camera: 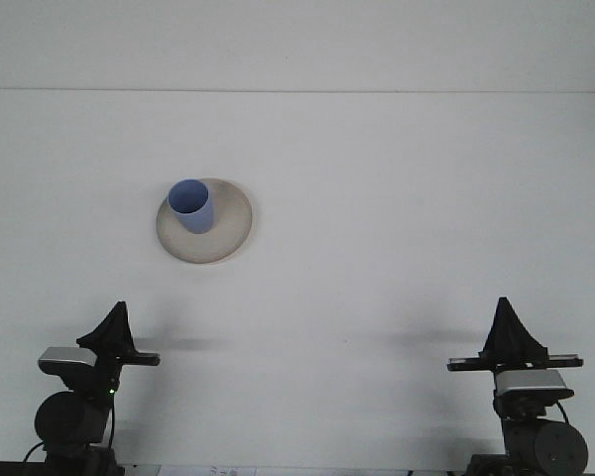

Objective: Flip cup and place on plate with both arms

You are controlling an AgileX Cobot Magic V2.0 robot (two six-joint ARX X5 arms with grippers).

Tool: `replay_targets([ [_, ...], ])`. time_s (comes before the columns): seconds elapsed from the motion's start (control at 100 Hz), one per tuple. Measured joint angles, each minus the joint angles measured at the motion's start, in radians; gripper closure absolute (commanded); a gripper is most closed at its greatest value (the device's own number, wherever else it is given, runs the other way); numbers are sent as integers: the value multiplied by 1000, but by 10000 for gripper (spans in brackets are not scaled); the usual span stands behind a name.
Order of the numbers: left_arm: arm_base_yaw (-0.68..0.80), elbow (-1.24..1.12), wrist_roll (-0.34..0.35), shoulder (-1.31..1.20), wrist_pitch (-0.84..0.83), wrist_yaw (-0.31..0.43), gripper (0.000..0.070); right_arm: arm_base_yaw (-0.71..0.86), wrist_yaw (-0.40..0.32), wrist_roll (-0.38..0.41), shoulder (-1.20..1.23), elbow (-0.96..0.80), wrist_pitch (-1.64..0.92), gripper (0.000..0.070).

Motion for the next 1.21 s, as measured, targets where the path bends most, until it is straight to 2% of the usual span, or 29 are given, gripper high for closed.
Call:
replay_targets([
  [0.32,0,0,0,0,0,0,688,0,0,0,0,-138,129,700],
  [1.21,0,0,0,0,0,0,688,0,0,0,0,-139,155,700],
])
